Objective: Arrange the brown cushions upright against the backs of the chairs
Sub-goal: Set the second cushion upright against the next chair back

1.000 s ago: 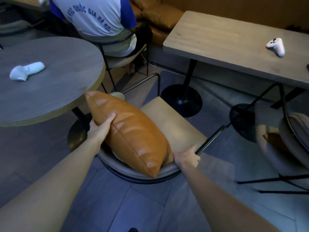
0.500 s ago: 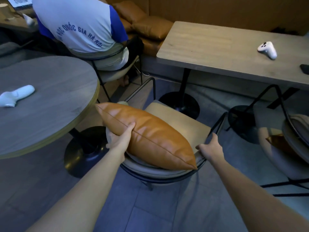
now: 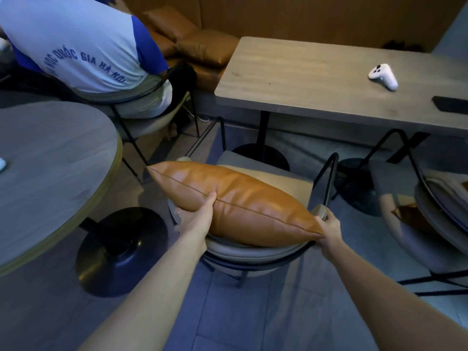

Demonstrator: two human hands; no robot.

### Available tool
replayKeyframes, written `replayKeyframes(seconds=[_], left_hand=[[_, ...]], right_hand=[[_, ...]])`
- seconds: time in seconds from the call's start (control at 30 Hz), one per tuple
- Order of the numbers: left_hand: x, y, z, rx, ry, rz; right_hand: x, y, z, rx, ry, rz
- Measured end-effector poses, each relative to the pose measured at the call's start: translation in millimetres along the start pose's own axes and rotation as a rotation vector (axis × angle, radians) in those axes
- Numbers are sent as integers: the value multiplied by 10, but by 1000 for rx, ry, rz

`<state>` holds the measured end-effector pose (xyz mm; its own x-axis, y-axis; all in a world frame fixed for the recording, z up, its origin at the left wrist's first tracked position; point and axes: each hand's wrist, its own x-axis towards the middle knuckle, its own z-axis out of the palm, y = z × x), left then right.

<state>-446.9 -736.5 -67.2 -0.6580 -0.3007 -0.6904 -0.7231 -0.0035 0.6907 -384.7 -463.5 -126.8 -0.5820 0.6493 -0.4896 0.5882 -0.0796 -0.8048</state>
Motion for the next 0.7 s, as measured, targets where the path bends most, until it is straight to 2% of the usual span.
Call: replayKeyframes(seconds=[0.2,0.3,0.47,0.7], left_hand=[[98,80,458,64,-101,-133],[178,71,744,86,-129,-149],[230,180,1098,93,-84,-147],[-36,303,965,23,-141,-160]], right_hand=[[504,-233,-222,-42,-62,-44],[770,-340,-333,5,-93,-1],[1048,-417,-407,125,-26,58],[972,125,-192,102,30,-35]])
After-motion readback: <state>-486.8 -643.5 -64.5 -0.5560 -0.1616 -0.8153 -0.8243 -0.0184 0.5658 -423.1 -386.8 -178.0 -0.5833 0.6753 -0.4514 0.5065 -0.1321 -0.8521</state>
